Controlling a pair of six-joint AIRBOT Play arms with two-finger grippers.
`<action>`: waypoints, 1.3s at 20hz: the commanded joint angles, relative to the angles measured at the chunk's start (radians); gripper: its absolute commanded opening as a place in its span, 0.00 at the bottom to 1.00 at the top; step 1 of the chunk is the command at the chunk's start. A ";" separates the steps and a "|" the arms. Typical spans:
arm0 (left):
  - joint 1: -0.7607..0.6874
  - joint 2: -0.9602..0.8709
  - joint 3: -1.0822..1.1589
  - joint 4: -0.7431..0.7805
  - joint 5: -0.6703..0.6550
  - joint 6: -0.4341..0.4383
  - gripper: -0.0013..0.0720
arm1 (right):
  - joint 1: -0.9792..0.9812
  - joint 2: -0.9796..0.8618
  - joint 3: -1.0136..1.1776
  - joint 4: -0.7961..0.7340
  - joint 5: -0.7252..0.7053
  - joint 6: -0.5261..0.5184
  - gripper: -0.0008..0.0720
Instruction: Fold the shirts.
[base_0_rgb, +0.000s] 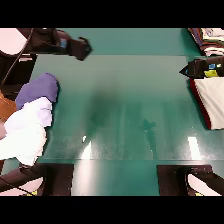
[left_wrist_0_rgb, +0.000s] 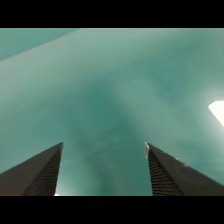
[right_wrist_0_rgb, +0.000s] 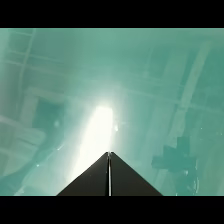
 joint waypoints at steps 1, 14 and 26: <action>0.155 -0.004 -0.059 0.281 -0.053 -0.109 0.85 | 0.001 0.001 0.001 0.000 0.004 0.000 0.04; 0.481 -0.238 -0.462 0.264 0.124 -0.109 0.84 | 0.001 -0.002 0.001 0.001 -0.059 0.000 0.04; 0.372 0.135 -0.112 0.247 0.018 -0.045 0.05 | 0.001 -0.018 0.195 0.006 -0.062 0.000 0.04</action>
